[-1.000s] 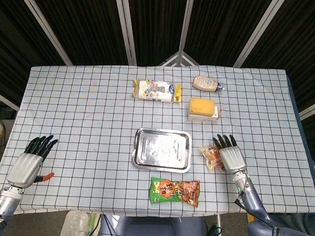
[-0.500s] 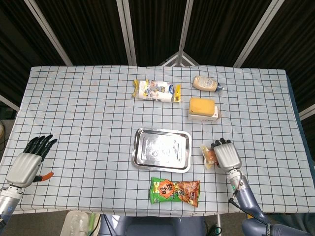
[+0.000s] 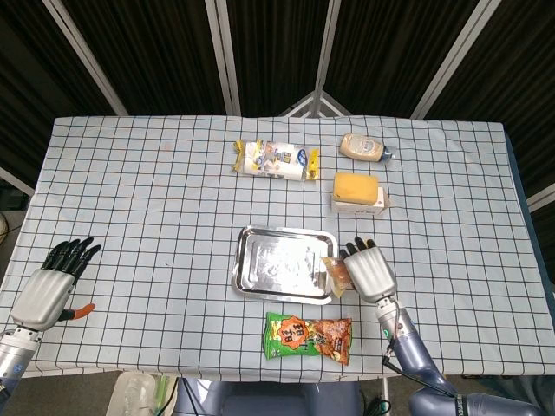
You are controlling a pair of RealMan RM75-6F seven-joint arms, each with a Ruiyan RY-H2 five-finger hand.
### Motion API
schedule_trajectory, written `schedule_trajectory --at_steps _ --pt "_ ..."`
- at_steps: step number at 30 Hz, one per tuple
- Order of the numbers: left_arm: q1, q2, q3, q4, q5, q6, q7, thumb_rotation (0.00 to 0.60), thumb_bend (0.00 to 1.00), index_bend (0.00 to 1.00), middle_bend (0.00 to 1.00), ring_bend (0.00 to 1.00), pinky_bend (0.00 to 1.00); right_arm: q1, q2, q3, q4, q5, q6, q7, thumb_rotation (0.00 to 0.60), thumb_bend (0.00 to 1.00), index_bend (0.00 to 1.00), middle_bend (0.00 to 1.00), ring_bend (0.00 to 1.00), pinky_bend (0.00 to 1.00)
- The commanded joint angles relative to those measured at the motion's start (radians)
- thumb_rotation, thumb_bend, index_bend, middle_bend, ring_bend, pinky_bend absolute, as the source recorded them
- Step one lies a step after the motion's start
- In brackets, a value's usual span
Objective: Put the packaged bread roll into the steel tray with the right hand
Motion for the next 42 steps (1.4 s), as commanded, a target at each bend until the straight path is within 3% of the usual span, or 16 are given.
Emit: schedule_trajectory --at_steps 1,12,14,18,20,25,34,38,42 --pt "0.000 0.003 0.000 0.001 0.001 0.001 -0.007 0.600 0.06 0.00 0.00 0.00 0.00 0.065 -0.062 0.040 -0.052 0.058 -0.015 -0.111 0.600 0.43 0.54 0.39 0.27 0.40" --pt "-0.002 0.018 -0.002 0.012 0.003 0.005 -0.057 0.600 0.06 0.00 0.00 0.00 0.00 0.255 -0.311 0.133 0.103 0.313 -0.055 -0.313 0.600 0.43 0.54 0.39 0.27 0.40" --pt "-0.002 0.020 -0.002 0.015 0.004 0.006 -0.066 0.600 0.06 0.00 0.00 0.00 0.00 0.274 -0.336 0.133 0.129 0.324 -0.049 -0.323 0.600 0.43 0.46 0.38 0.27 0.40" --pt "-0.003 0.024 -0.002 0.020 0.005 0.007 -0.081 0.600 0.06 0.00 0.00 0.00 0.00 0.289 -0.364 0.119 0.163 0.326 -0.010 -0.338 0.600 0.43 0.05 0.15 0.09 0.31" --pt "-0.002 0.025 -0.001 0.021 0.007 0.008 -0.084 0.600 0.06 0.00 0.00 0.00 0.00 0.286 -0.356 0.112 0.147 0.343 0.014 -0.359 0.600 0.42 0.00 0.06 0.02 0.24" --pt "-0.003 0.022 0.000 0.020 0.009 0.006 -0.077 0.600 0.06 0.00 0.00 0.00 0.00 0.262 -0.302 0.089 0.037 0.359 0.095 -0.404 0.600 0.33 0.00 0.00 0.00 0.10" --pt "-0.005 0.014 0.001 0.013 0.003 -0.003 -0.046 0.600 0.06 0.00 0.00 0.00 0.00 0.148 -0.112 -0.024 -0.242 0.277 0.315 -0.447 0.600 0.32 0.00 0.00 0.00 0.09" --pt "-0.002 0.012 0.001 0.010 0.005 0.003 -0.038 0.600 0.06 0.00 0.00 0.00 0.00 0.038 0.035 -0.138 -0.305 0.130 0.401 -0.294 0.600 0.32 0.00 0.00 0.00 0.06" --pt "-0.003 0.004 0.005 0.007 0.010 -0.001 -0.018 0.600 0.06 0.00 0.00 0.00 0.00 -0.103 0.178 -0.265 -0.206 -0.035 0.477 0.034 0.600 0.32 0.00 0.00 0.00 0.01"
